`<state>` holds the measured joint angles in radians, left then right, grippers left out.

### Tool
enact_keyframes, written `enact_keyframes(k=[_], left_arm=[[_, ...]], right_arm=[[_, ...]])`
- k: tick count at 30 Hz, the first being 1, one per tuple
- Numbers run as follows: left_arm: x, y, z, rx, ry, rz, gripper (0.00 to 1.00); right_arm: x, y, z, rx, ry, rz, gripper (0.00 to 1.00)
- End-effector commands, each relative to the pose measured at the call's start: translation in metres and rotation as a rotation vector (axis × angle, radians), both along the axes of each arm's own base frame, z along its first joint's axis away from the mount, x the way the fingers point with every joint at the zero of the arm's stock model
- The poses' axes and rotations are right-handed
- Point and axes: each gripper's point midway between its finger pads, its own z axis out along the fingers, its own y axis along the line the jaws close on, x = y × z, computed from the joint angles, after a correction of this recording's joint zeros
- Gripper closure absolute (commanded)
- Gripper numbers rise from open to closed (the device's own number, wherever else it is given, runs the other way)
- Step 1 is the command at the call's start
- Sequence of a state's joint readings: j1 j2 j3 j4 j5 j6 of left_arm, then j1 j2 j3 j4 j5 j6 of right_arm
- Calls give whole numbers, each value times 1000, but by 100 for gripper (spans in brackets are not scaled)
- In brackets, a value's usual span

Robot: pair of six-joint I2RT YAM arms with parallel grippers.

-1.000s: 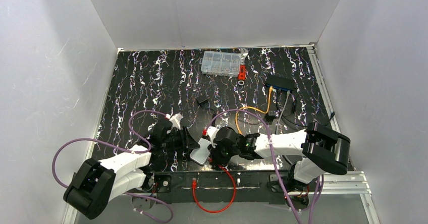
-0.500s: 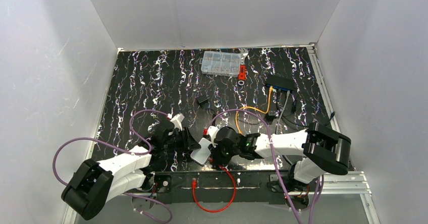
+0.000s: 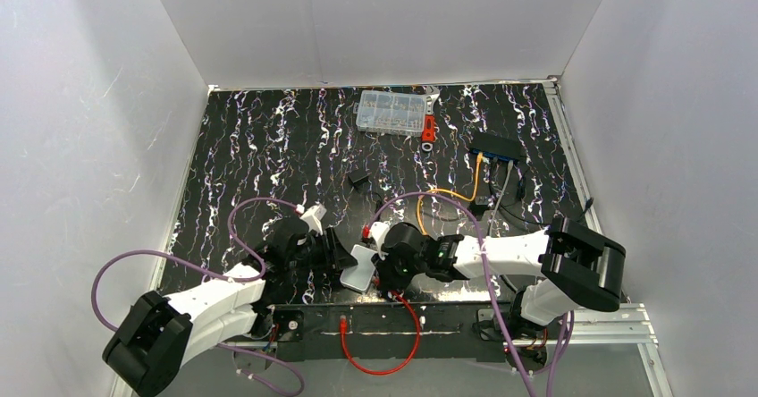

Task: Insert the plug into the switch port
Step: Insert the connector into the switch port.

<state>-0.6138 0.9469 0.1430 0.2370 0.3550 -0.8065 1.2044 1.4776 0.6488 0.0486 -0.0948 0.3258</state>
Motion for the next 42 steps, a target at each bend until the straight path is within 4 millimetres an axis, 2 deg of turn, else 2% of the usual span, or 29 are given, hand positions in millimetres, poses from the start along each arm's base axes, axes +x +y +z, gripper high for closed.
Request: enact_keyframes(k=[1, 6, 15, 42], left_arm=[[-33, 2, -12, 28, 134, -76, 57], [-30, 2, -11, 50, 135, -78, 52], [-30, 5, -16, 76, 149, -69, 50], [-29, 6, -20, 89, 154, -59, 49]], right_arm=[[12, 25, 29, 145, -88, 47, 99], [7, 17, 22, 144, -89, 76, 99], [5, 13, 21, 127, -95, 96, 99], [-12, 12, 20, 102, -65, 168, 99]])
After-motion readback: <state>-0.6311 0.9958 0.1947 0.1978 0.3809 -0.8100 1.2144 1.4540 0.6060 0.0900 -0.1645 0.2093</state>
